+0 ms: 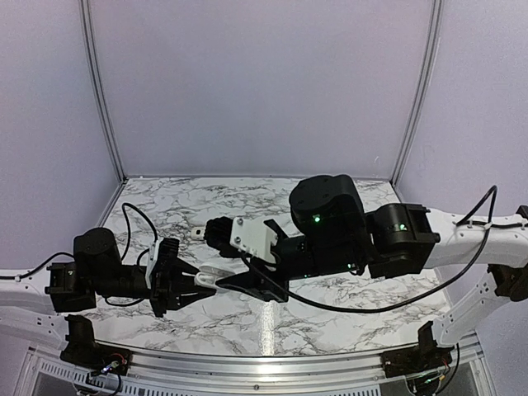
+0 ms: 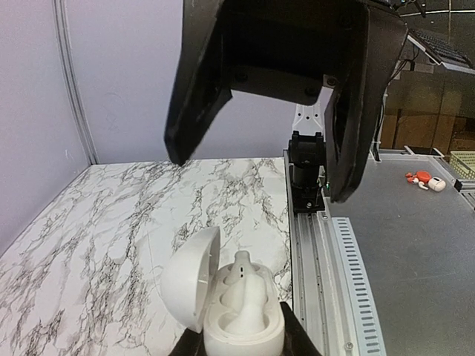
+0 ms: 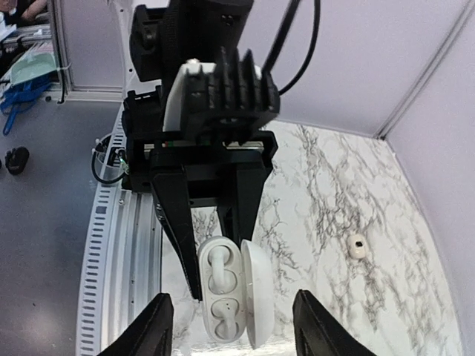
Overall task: Insert the wireless bluetooth earbuds into the charging case
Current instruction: Place the charging case with the earbuds at the center of the board, then close the charging case with the earbuds inside.
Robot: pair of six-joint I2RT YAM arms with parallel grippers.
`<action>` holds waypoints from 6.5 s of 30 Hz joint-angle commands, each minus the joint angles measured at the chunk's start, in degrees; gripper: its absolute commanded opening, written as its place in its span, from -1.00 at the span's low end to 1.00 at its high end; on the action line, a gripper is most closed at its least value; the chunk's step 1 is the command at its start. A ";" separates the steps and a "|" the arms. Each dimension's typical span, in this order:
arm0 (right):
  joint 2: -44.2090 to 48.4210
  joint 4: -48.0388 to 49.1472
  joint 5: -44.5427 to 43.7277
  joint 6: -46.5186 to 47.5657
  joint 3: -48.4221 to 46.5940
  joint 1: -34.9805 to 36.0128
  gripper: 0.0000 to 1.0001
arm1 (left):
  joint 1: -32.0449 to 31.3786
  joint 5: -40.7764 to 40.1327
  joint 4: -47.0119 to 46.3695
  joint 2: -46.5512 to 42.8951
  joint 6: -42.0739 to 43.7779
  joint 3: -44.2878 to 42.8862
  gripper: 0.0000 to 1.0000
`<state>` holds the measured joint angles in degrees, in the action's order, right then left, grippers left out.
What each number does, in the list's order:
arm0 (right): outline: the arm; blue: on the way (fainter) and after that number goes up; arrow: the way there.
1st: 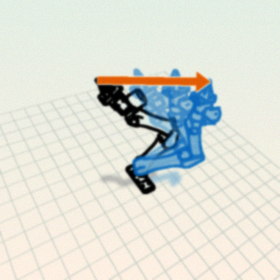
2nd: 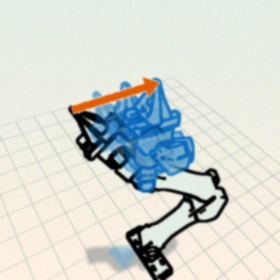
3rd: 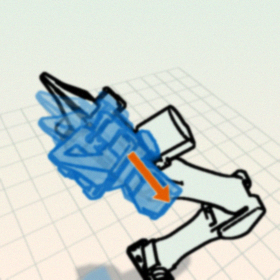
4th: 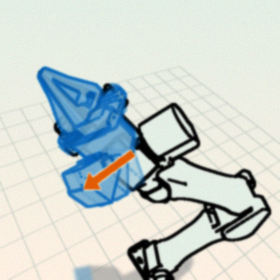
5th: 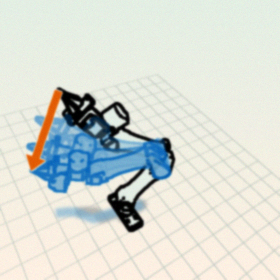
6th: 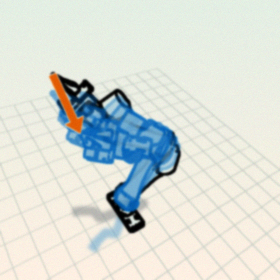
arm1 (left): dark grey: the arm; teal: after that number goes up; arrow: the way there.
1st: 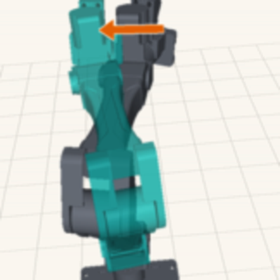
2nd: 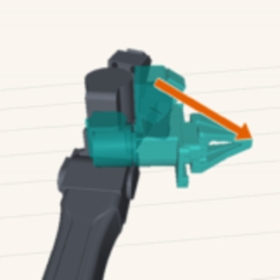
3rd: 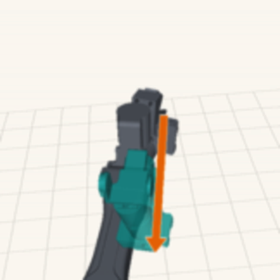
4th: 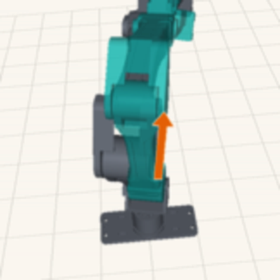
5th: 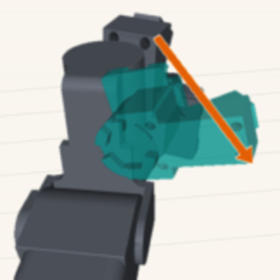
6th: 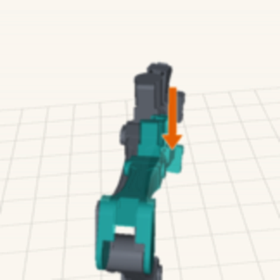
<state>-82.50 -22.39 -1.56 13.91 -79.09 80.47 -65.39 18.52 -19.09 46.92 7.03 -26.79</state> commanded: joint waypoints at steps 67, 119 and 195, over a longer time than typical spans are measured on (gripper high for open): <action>-7.15 5.23 22.07 -9.85 -2.09 -10.81 0.50 | -0.45 2.48 -3.32 -1.03 3.61 0.15 -1.00; -11.48 3.46 34.72 -12.39 -3.00 -15.00 0.39 | -0.53 0.22 -3.54 -2.20 4.14 0.86 -1.00; -4.31 5.71 35.63 -9.72 -1.07 -14.35 0.37 | 0.76 -9.20 -7.54 -2.84 -3.41 2.84 -1.00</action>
<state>-90.65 -17.80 42.46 4.56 -81.76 67.81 -65.32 12.58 -20.88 44.03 7.01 -25.26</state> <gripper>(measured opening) 0.663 0.251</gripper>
